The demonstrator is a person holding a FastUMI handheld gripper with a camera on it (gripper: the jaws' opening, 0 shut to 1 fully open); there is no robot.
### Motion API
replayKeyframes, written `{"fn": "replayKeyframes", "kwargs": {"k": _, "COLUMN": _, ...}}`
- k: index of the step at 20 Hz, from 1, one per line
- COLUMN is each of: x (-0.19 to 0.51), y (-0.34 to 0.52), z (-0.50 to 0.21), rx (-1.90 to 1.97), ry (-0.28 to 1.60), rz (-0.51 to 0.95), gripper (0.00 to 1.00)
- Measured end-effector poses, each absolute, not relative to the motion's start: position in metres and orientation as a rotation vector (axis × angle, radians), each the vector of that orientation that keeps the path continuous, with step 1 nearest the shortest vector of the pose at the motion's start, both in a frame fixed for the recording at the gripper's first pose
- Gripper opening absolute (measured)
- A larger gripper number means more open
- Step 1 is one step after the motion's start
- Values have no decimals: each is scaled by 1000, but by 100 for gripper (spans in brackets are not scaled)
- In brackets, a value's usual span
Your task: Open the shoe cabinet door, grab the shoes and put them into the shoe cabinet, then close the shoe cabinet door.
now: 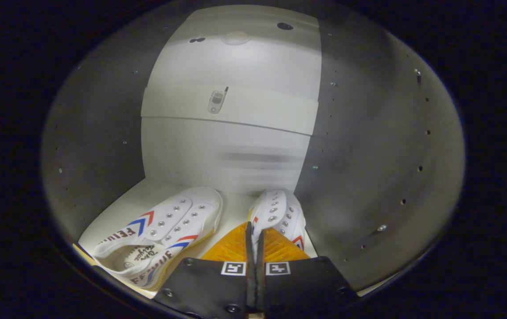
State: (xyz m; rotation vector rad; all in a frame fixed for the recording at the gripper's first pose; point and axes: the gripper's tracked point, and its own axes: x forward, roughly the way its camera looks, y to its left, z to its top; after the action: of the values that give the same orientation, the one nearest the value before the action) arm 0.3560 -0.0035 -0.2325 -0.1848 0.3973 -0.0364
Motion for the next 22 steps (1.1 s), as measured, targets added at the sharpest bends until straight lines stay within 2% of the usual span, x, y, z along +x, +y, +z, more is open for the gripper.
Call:
{"fn": "replayKeyframes", "kwargs": {"k": 12, "x": 356, "y": 2, "z": -244, "rx": -128, "ry": 444, "rz": -33, "gripper": 3}}
{"fn": "replayKeyframes", "kwargs": {"k": 21, "x": 357, "y": -1, "z": -245, "rx": -110, "ry": 449, "rz": -54, "gripper": 17}}
{"fn": "replayKeyframes", "kwargs": {"k": 22, "x": 357, "y": 0, "z": -245, "rx": -110, "ry": 449, "rz": -49, "gripper": 21}}
